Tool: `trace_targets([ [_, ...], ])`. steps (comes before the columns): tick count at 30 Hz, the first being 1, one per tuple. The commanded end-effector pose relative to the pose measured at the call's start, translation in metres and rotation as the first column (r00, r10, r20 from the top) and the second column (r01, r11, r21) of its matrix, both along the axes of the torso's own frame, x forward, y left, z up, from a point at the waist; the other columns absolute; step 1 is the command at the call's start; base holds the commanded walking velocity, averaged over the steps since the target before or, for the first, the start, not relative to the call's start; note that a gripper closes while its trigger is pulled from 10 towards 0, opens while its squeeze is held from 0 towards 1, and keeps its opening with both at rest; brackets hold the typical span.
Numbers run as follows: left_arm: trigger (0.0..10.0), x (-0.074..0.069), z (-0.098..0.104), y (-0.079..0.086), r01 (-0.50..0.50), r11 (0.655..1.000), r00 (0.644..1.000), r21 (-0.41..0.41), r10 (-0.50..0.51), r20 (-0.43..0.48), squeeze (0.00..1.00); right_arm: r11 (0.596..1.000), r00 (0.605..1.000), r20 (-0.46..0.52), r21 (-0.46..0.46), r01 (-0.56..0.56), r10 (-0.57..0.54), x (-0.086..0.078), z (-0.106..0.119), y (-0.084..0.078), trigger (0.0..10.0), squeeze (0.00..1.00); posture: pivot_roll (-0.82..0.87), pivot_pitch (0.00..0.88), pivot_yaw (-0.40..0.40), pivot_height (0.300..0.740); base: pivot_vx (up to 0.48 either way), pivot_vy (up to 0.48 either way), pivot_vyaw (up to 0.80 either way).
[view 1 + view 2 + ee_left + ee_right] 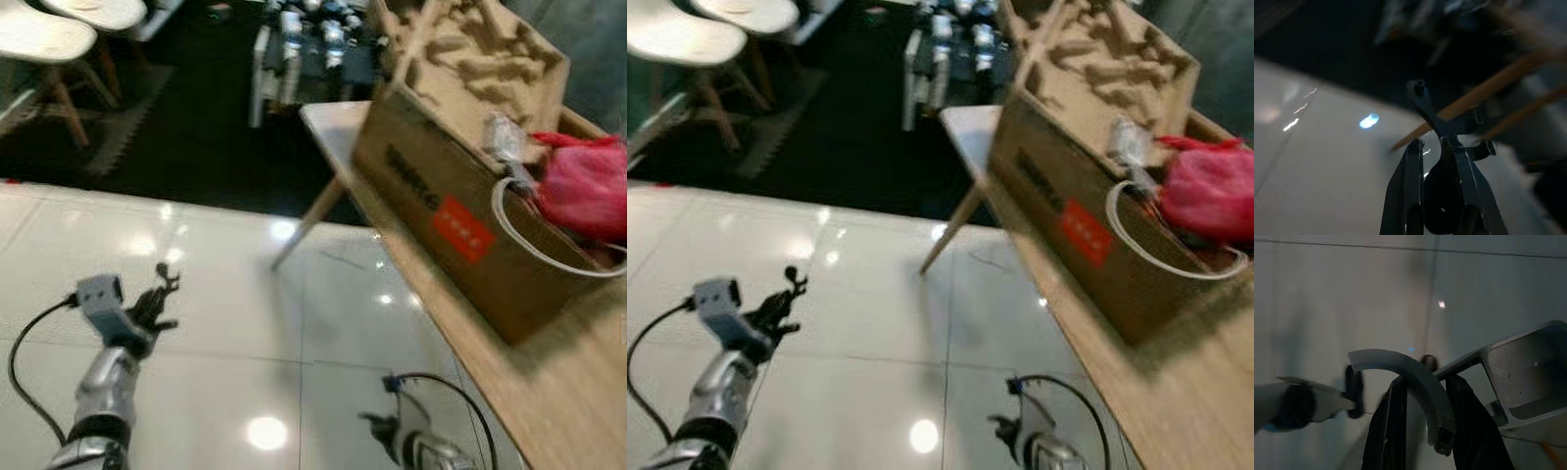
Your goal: Picking trash to rubbish bin
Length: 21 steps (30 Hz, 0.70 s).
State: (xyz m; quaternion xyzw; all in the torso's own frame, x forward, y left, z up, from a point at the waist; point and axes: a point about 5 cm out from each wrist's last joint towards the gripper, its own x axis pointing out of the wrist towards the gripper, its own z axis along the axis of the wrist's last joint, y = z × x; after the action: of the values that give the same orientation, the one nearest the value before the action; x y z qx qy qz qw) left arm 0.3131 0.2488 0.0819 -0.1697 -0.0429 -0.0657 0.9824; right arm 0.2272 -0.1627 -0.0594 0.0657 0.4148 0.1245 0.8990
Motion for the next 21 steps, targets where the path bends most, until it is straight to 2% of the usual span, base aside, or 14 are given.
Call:
trace_targets([
  [1,10.0,0.011,0.025,-0.014,0.102,0.995,0.987,-0.019,-0.099,0.124,0.00,0.998,0.998,-0.002,0.022,-0.057,0.058,-0.003,-0.001,0.005,10.0,0.00,0.17,0.108,-0.066,0.740,0.000,0.000,-0.79],
  [2,10.0,0.011,0.025,-0.014,0.102,0.995,0.987,-0.019,-0.099,0.124,0.00,0.998,0.998,-0.002,0.022,-0.057,0.058,-0.003,-0.001,0.005,10.0,0.00,0.17,0.108,-0.066,0.740,0.000,0.000,-0.79],
  [4,10.0,0.016,0.052,-0.016,0.157,0.987,0.961,-0.015,-0.150,0.233,0.00,0.990,0.991,0.030,0.061,-0.131,0.129,0.002,0.003,0.017,10.0,0.00,0.16,0.107,-0.064,0.740,0.000,0.000,-0.79],
  [5,10.0,0.016,0.052,-0.016,0.157,0.987,0.961,-0.015,-0.150,0.233,0.00,0.990,0.991,0.030,0.061,-0.131,0.129,0.002,0.003,0.017,10.0,0.00,0.16,0.107,-0.064,0.740,0.000,0.000,-0.80],
  [8,10.0,0.016,0.086,-0.017,0.234,0.972,0.905,-0.011,-0.214,0.368,0.00,0.965,0.975,0.102,0.156,-0.213,0.199,0.014,0.014,0.034,10.0,0.00,0.16,0.104,-0.059,0.740,0.000,0.000,-0.80],
  [9,10.0,0.016,0.086,-0.017,0.234,0.972,0.905,-0.011,-0.214,0.368,0.00,0.965,0.975,0.102,0.156,-0.213,0.199,0.014,0.014,0.034,10.0,0.00,0.16,0.104,-0.059,0.740,0.000,0.000,-0.80],
  [10,10.0,0.015,0.102,-0.015,0.256,0.967,0.876,0.012,-0.237,0.420,0.00,0.933,0.958,0.169,0.241,-0.268,0.232,0.023,0.025,0.045,10.0,0.00,0.16,0.104,-0.059,0.740,0.000,0.000,-0.80],
  [11,10.0,0.014,0.109,-0.014,0.254,0.967,0.868,0.026,-0.240,0.435,0.00,0.902,0.944,0.219,0.304,-0.306,0.247,0.030,0.034,0.052,10.0,0.00,0.16,0.105,-0.053,0.740,0.000,0.000,-0.80],
  [12,10.0,0.014,0.109,-0.014,0.254,0.967,0.868,0.026,-0.240,0.435,0.00,0.902,0.944,0.219,0.304,-0.306,0.247,0.030,0.034,0.052,10.0,0.00,0.16,0.105,-0.053,0.740,0.000,0.000,-0.80],
  [14,10.0,0.012,0.116,-0.011,0.250,0.968,0.860,0.039,-0.240,0.451,0.00,0.849,0.917,0.291,0.374,-0.372,0.273,0.039,0.047,0.061,10.0,0.00,0.16,0.106,-0.051,0.740,0.000,0.000,-0.80],
  [16,10.0,0.010,0.120,-0.009,0.247,0.968,0.857,0.043,-0.238,0.457,0.00,0.822,0.900,0.325,0.396,-0.410,0.292,0.043,0.053,0.065,10.0,0.00,0.16,0.106,-0.051,0.740,0.000,0.000,-0.80],
  [19,10.0,0.007,0.127,-0.005,0.228,0.973,0.854,0.041,-0.220,0.471,0.00,0.695,0.795,0.421,0.403,-0.595,0.437,0.045,0.067,0.079,10.0,0.00,0.16,0.113,-0.052,0.740,0.000,0.000,-0.80],
  [20,10.0,0.007,0.127,-0.005,0.228,0.973,0.854,0.041,-0.220,0.471,0.00,0.695,0.795,0.421,0.403,-0.595,0.437,0.045,0.067,0.079,10.0,0.00,0.16,0.113,-0.052,0.740,0.000,0.000,-0.80],
  [21,10.0,0.006,0.129,-0.005,0.227,0.973,0.852,0.042,-0.219,0.476,0.00,0.636,0.738,0.462,0.388,-0.667,0.492,0.045,0.073,0.085,10.0,0.00,0.15,0.114,-0.054,0.740,0.000,0.000,-0.80],
])
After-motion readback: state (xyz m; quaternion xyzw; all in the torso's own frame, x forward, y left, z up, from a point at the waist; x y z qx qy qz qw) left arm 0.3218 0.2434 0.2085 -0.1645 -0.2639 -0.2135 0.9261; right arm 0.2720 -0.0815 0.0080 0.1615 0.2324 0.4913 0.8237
